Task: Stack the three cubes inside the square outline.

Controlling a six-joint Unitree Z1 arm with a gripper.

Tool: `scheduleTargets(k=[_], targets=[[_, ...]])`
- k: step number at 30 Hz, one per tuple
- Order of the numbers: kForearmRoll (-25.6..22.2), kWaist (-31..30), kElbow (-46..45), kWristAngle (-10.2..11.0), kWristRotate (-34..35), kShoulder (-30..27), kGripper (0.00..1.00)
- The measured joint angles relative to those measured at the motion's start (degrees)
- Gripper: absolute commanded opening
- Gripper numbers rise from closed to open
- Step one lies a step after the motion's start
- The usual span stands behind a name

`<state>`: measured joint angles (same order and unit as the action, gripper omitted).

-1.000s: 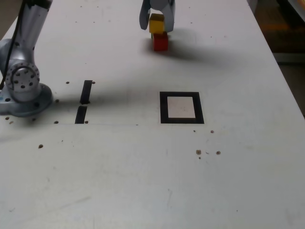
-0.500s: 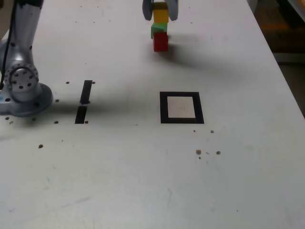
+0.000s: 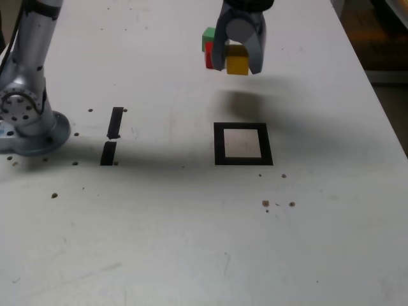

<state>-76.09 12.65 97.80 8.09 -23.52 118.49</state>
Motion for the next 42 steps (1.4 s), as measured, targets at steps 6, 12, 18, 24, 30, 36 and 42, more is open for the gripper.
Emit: scheduleTargets(k=[6,12,18,24,30,36,42], targets=[[1.7,-1.8,0.0,-0.8,0.1,4.6,0.26],[3.8,-1.9,0.5,-0.9,0.1,7.2,0.28],[3.7,-1.9,0.8,-0.7,0.1,8.0,0.62],[3.2,-1.3,-0.1,-2.2,0.3,8.2,0.9],[0.7,-1.3,-0.1,-1.9,0.9,4.0,0.92],[-3.7,3.3,-1.0,0.9,3.6,-3.7,0.92],[-4.2,9.5,-2.3,3.6,6.2,-5.2,0.92]])
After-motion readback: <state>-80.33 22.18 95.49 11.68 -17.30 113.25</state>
